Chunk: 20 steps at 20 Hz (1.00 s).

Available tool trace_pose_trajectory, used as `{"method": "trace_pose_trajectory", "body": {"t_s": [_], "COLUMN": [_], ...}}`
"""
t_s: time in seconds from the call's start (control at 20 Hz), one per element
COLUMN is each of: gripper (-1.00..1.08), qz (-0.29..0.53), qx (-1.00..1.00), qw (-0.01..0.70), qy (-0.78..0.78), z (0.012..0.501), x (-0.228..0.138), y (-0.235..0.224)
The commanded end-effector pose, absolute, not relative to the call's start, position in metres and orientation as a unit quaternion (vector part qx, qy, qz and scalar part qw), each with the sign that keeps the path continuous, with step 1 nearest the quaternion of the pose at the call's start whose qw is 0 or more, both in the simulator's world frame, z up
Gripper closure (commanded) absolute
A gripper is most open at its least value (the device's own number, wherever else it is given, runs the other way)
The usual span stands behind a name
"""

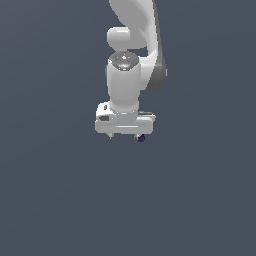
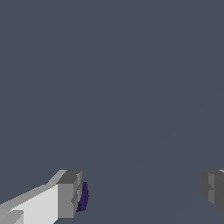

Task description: Pick up the object and move it to a goal position.

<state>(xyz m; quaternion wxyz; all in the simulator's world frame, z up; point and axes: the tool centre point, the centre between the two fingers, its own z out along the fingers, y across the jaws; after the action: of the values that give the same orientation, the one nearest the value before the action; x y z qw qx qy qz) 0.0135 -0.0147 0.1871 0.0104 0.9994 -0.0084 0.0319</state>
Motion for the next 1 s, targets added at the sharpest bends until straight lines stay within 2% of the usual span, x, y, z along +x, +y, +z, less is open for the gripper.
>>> {"method": "trace_pose_trajectory", "body": {"t_s": [0.0,0.5,0.95], "gripper": [-0.92,-0.92,-0.92], "qz": [0.032,0.027,0.023], "qx": [0.999,1.000,1.000], "qw": [0.010,0.012,0.011], "qy": [-0.008,0.005,0.015], "z": [0.187,0.179,0.164], "x": [0.013,0.011,0.000], "y": [-0.015,-0.025,-0.010]}}
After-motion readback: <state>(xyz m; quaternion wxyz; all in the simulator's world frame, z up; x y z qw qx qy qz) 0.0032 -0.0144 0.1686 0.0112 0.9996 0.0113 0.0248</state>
